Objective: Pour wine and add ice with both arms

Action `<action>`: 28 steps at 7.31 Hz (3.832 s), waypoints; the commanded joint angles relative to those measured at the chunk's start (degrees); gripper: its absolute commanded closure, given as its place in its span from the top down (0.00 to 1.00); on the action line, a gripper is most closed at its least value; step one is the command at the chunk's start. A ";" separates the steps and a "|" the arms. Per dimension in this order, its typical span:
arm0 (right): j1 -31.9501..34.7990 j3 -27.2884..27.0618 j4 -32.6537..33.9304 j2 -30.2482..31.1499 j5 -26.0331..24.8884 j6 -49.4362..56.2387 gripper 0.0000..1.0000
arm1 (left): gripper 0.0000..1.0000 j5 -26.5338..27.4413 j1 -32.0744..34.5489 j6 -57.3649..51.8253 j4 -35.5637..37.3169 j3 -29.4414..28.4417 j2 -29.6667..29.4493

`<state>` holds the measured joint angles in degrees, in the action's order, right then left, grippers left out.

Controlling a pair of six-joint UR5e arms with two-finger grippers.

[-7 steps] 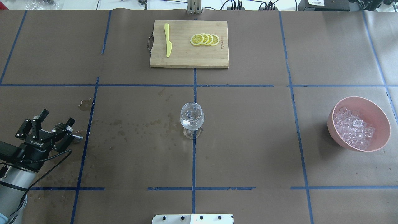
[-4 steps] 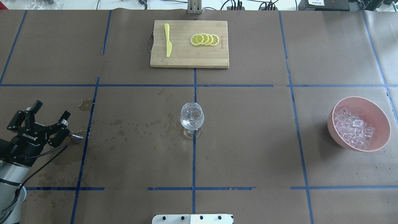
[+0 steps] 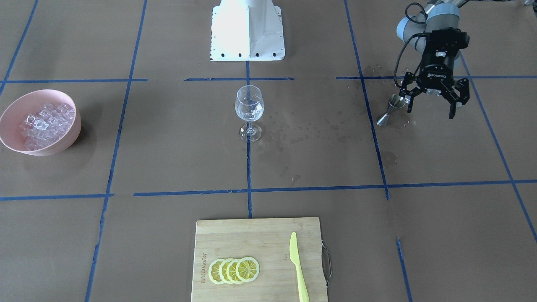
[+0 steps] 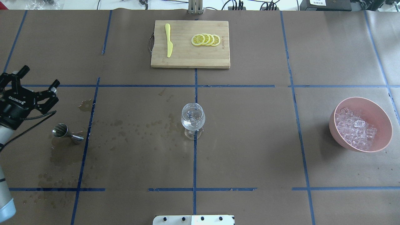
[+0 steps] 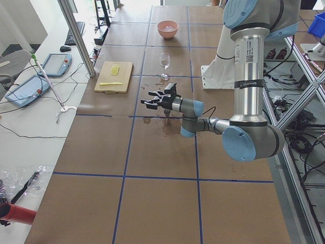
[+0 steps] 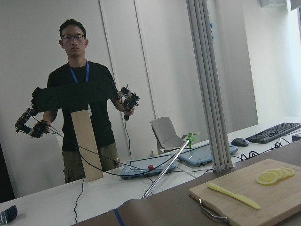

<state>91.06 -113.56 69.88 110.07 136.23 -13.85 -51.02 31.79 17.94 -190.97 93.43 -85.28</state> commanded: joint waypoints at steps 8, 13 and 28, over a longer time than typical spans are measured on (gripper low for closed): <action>-0.01 1.24 0.09 0.24 0.00 0.05 1.00 | 1.00 -67.00 52.31 -3.61 68.01 1.05 -5.34; -0.09 0.71 0.00 -0.03 2.10 -0.12 1.00 | 1.00 -84.72 61.46 -15.92 97.27 2.10 1.65; -38.05 1.59 -16.00 -2.84 -21.25 -35.35 0.65 | 1.00 -85.47 61.46 -15.74 95.44 6.42 2.93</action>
<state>54.94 -112.19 54.31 107.42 117.36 -46.87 -136.50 93.27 2.19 -95.45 99.88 -82.41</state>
